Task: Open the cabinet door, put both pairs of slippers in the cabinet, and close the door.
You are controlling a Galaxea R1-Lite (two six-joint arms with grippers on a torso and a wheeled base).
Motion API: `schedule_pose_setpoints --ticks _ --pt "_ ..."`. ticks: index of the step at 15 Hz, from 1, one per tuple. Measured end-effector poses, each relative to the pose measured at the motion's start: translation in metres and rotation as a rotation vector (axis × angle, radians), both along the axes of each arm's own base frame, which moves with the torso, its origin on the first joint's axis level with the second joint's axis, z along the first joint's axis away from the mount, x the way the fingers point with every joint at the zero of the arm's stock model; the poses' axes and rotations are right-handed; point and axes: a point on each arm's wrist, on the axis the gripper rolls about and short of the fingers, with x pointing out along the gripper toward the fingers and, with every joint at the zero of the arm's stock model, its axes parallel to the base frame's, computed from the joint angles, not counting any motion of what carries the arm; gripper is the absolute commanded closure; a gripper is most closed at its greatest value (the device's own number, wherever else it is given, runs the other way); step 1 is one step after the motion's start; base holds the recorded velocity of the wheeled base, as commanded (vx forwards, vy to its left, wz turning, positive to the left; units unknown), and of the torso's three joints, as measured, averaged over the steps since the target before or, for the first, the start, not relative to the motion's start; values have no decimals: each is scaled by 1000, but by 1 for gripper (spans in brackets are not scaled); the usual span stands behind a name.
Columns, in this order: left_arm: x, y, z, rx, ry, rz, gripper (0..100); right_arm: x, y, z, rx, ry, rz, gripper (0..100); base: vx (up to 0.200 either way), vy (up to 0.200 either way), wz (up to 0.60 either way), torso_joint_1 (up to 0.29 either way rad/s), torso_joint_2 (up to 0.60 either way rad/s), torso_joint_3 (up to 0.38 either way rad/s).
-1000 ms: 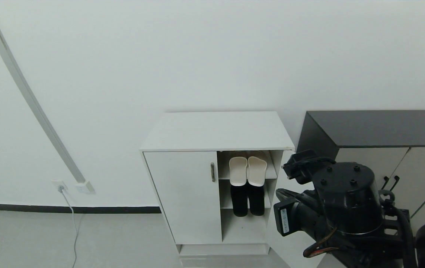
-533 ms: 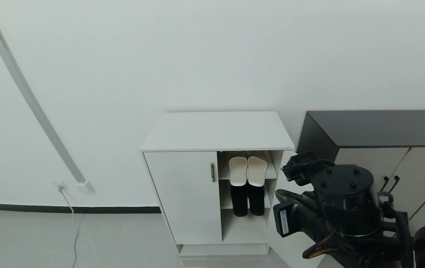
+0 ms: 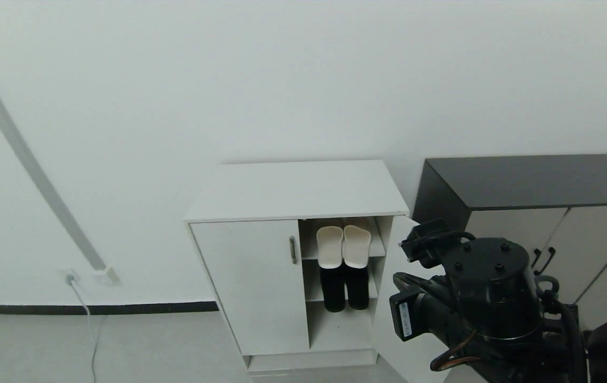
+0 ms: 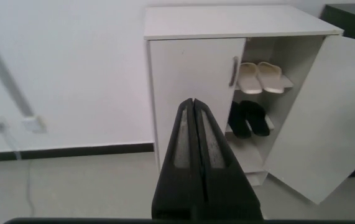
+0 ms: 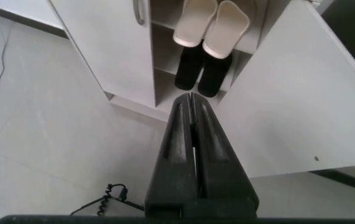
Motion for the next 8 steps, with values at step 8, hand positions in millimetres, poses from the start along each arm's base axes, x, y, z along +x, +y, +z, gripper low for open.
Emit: schedule_pose_setpoints --ticks 8 --pt "0 0 0 3 0 0 100 4 0 -5 -18 8 -11 100 0 0 -75 2 0 0"
